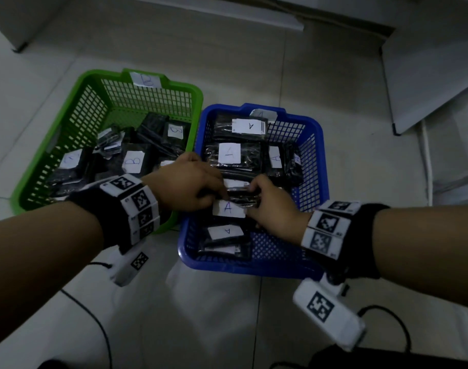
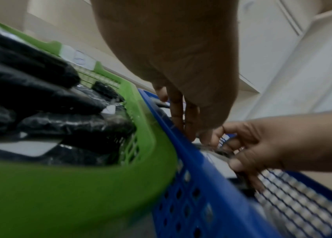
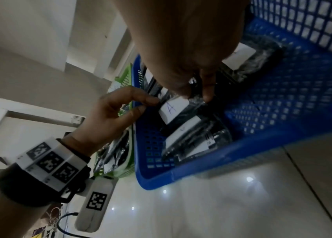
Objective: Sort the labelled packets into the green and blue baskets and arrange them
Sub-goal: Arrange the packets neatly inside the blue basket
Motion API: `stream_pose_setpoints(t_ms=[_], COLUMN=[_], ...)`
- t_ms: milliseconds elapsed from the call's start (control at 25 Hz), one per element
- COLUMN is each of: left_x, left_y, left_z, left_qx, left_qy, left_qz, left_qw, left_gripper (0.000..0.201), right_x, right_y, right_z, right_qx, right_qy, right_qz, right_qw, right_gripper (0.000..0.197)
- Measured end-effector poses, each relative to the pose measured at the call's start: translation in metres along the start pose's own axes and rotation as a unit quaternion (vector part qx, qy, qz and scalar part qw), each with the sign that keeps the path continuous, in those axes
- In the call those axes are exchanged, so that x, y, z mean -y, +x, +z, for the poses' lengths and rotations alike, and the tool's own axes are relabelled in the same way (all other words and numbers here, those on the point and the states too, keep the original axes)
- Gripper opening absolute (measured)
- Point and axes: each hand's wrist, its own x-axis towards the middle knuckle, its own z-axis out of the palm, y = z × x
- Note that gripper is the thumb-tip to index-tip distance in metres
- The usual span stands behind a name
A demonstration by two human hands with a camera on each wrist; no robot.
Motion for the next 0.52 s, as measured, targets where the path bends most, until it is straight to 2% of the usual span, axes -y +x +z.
stream_pose_setpoints(t_ms=[80, 120, 200, 280, 520], left_x=[-0.003, -0.003, -0.004, -0.006, -0.009], left_y=[0.001, 0.002, 0.006, 0.009, 0.014], left_z=[0.005, 0.007, 0.007, 0.006, 0.005], left_qx=[0.013, 0.024, 0.051, 0.058, 0.07], left_qy=[0.037, 0.051, 0.067, 0.075, 0.077], left_qz=[0.041, 0.044, 0.028, 0.012, -0.005], left_qw=[0.998, 0.997, 0.996, 0.995, 0.995], left_gripper=[0.034, 0.036, 0.044, 0.05, 0.056], right_x=[-0.011, -0.015, -0.023, -0.024, -0.012], right_y=[0.0, -0.001, -0.002, -0.006, -0.014], right_z=[0.007, 0.008, 0.012, 0.016, 0.022], right_qx=[-0.058, -0.058, -0.011, 0.034, 0.103], right_qy=[0.038, 0.071, 0.154, 0.177, 0.219], right_qz=[0.049, 0.086, 0.159, 0.201, 0.251], right_qw=[0.996, 0.992, 0.975, 0.963, 0.937], right_gripper=[0.05, 0.056, 0.059, 0.048, 0.019])
